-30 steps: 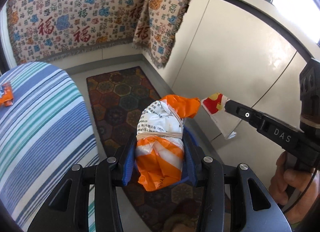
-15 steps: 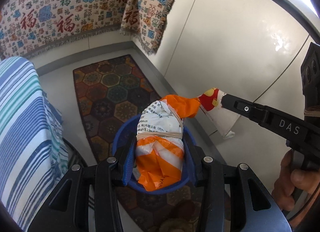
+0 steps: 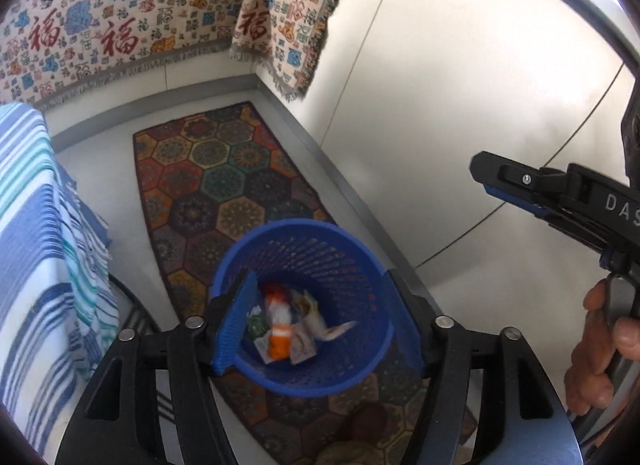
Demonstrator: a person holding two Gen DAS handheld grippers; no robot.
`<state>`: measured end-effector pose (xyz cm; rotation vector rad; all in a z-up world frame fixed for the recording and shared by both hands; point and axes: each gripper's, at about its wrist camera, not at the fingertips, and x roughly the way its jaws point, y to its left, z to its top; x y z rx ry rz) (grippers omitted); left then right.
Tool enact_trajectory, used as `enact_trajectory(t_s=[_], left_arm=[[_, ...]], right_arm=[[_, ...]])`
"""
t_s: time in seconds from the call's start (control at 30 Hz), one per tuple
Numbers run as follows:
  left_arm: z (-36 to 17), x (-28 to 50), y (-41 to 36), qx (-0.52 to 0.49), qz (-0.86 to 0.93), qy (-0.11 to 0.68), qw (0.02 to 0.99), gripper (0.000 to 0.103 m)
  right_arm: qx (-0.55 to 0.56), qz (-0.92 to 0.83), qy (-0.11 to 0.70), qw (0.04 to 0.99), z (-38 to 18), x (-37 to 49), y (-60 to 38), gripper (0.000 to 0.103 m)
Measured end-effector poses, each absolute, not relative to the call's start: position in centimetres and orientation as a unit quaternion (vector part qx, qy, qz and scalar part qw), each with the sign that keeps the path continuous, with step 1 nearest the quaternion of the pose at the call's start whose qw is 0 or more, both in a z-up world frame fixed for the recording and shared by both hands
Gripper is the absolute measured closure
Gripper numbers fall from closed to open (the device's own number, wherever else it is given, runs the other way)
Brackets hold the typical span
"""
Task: Collect trash
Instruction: 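Return both tools over the table toward the remaining trash, then grasp the clear plastic box with the left tool while the right tool grasps the red chip bag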
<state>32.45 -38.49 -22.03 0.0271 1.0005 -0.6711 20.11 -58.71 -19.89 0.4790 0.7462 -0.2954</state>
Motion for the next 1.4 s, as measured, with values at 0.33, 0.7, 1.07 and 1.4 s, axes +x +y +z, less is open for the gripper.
enact_trajectory(t_s=[0.33, 0.7, 1.07, 1.4], left_arm=[[-14.8, 28.3, -29.2, 0.012, -0.285, 0.39, 0.876, 0.005], [-18.4, 24.1, -11.6, 0.046, -0.113, 0.422, 0.899, 0.005], [-21.2, 23.8, 0.5, 0.03, -0.009, 0.442, 0.896, 0.005], [-17.9, 27.7, 9.9, -0.014, 0.026, 0.406, 0.913, 0.005]], right_arm=[[0.142, -0.166, 0.285, 0.933, -15.1, 19.3, -55.1, 0.053], [0.067, -0.025, 0.311, 0.948, -14.8, 22.4, -39.6, 0.048], [-0.046, 0.139, 0.397, 0.906, -20.8, 24.4, -18.9, 0.048], [-0.066, 0.148, 0.393, 0.905, -21.5, 24.7, -15.8, 0.048]])
